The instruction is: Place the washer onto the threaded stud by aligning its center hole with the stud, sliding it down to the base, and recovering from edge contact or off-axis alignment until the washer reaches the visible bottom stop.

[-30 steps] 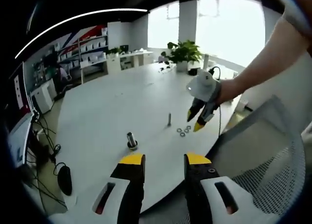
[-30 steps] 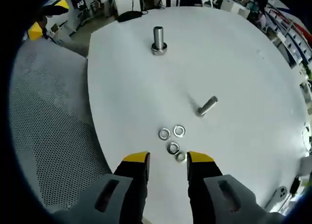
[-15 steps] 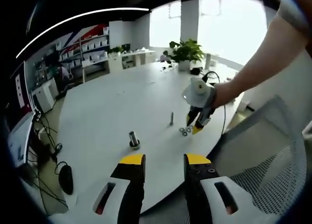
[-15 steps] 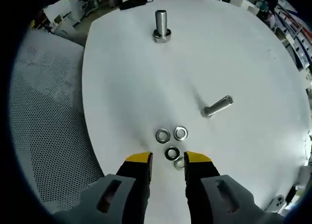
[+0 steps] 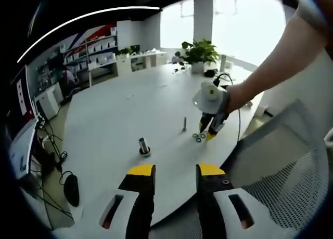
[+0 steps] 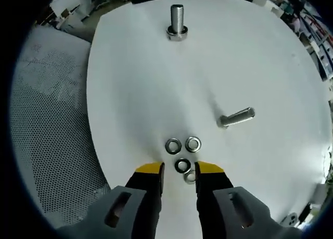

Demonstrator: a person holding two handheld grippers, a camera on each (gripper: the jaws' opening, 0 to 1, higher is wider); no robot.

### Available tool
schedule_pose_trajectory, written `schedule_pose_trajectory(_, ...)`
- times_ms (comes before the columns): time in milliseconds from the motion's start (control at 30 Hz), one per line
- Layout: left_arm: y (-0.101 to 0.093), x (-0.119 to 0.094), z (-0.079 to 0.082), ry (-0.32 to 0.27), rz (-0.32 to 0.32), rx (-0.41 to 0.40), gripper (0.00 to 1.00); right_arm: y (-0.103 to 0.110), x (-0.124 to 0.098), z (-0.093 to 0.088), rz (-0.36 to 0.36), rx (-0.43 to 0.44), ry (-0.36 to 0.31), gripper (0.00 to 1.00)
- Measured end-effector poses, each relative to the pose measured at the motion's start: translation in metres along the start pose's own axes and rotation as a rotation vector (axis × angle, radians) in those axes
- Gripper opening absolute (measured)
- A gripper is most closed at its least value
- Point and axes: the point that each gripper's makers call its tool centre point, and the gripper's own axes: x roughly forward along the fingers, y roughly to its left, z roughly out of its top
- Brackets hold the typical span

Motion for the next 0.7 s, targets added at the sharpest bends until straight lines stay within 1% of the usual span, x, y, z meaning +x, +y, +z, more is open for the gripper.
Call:
schedule_pose_trajectory(100, 0.0002, 0.0002, -0.0002, 0.000, 0.004, 0.003, 0.29, -0.0008, 0.0014, 0.0006, -0.007, 0.018, 0.026, 0.26)
schedule_pose_trajectory(133, 0.0003, 0.0002, -0.0005, 0.002, 0.005, 0.004, 0.29, 0.0000, 0.0011, 0.0003, -0.003, -0.002, 0.053, 0.26)
schedule_pose_trajectory(233, 0.0003, 0.0005, -0.0022, 0.009, 0.004, 0.005, 0.29, 0.0006, 0.0010, 0.0005, 0.004, -0.019, 0.089, 0.26)
schedule_pose_trajectory(267, 0.0003, 0.0005, -0.0024, 0.010, 0.005, 0.007, 0.29, -0.0001, 0.0008, -0.0011, 0.008, -0.061, 0.104, 0.25)
schedule_pose_trajectory(300, 0.0003, 0.0005, -0.0024, 0.010, 0.006, 0.008, 0.29, 0.0001, 0.0008, -0.0015, 0.009, -0.074, 0.105, 0.25)
schedule_pose_trajectory(400, 0.0006, 0.0004, -0.0022, 0.012, 0.010, 0.012, 0.29, 0.0000, 0.0009, -0.0028, 0.010, -0.070, 0.100, 0.25)
schedule_pose_trajectory(467, 0.0012, -0.0004, -0.0010, 0.002, 0.010, 0.005, 0.29, -0.0002, 0.0008, -0.0038, 0.013, -0.039, 0.087, 0.24)
schedule_pose_trajectory(500, 0.0018, -0.0010, -0.0005, -0.002, 0.012, 0.000, 0.29, -0.0003, 0.0006, -0.0041, 0.016, -0.032, 0.081, 0.22)
schedule_pose_trajectory(567, 0.0022, -0.0010, -0.0010, 0.000, 0.015, -0.002, 0.29, -0.0011, 0.0002, -0.0059, 0.020, -0.026, 0.080, 0.17)
schedule_pose_trajectory(633, 0.0011, -0.0001, -0.0023, 0.011, 0.013, 0.009, 0.29, -0.0003, 0.0002, -0.0056, 0.025, -0.018, 0.076, 0.15)
schedule_pose_trajectory(700, 0.0013, -0.0004, -0.0012, 0.006, 0.015, 0.012, 0.29, -0.0001, 0.0004, -0.0050, 0.027, -0.045, 0.087, 0.15)
